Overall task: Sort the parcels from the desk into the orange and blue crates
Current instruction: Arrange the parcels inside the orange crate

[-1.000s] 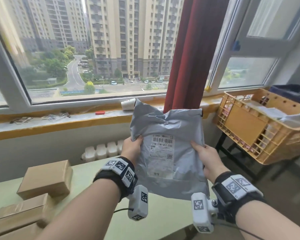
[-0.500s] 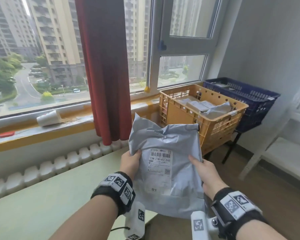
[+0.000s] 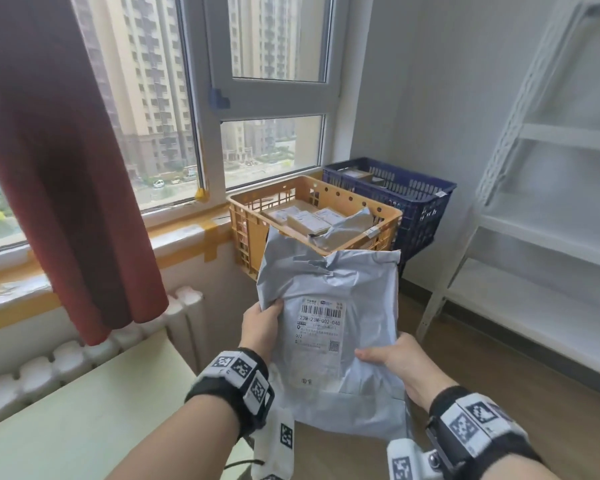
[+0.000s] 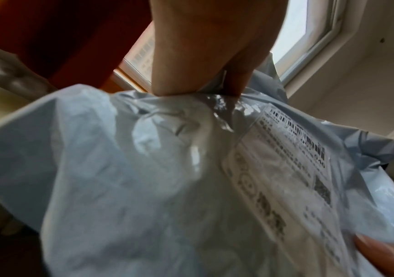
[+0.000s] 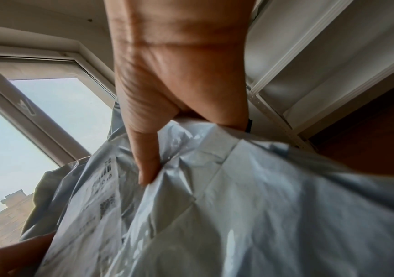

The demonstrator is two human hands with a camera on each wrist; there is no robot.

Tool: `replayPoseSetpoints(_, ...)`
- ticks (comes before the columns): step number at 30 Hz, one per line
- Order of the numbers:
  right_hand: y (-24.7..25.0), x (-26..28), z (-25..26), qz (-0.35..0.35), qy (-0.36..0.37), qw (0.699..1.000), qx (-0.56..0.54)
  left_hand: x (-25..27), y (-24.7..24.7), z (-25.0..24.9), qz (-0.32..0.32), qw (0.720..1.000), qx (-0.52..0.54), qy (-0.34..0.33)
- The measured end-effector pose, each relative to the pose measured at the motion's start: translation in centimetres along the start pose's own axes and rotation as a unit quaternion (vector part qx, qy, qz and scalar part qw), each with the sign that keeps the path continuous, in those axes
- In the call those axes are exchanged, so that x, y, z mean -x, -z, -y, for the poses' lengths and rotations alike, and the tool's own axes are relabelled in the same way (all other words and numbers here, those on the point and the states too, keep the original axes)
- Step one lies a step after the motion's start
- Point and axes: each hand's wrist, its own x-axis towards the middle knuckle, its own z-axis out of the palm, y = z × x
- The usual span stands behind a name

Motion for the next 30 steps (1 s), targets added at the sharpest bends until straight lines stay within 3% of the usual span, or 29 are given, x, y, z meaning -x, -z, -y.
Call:
replayPoseSetpoints(6,3.6,-6.1,2.2,-0.054,0.025,0.998,0.003,-4.7,-6.0,-2.1,0.016,0.999,0.042,-0.008)
replayPoseSetpoints(12,6.7,-14.0,9.8,-0.096,0.083,0.991,0.037,-11.9,-11.9,-7.3,0.019,0.996,0.083,-0.021)
replayPoseSetpoints(20,9.2,-23.3,21.1,-0.096,0.143,0.979,0.105,-24.4,-17.5,-13.2,0.002,0.993,0.092,-0.067)
replayPoseSetpoints(23,9.5,-24.8,24.8,-0.091,0.181,0.972,0.119,-25.0,-18.7,-16.3,0.011,0.992,0.101,-0.077)
replayPoseSetpoints(27,9.4,-26.6,29.2,-0.102,0.281,0.937,0.179,-26.1,-19.1,-18.6,-0.032,0.990,0.095,-0.102)
replayPoseSetpoints(30,9.0,-28.7,31.2,-0.094,0.336,0.899,0.265,-29.0,-18.0,-17.5,-0.043,0.987,0.106,-0.110)
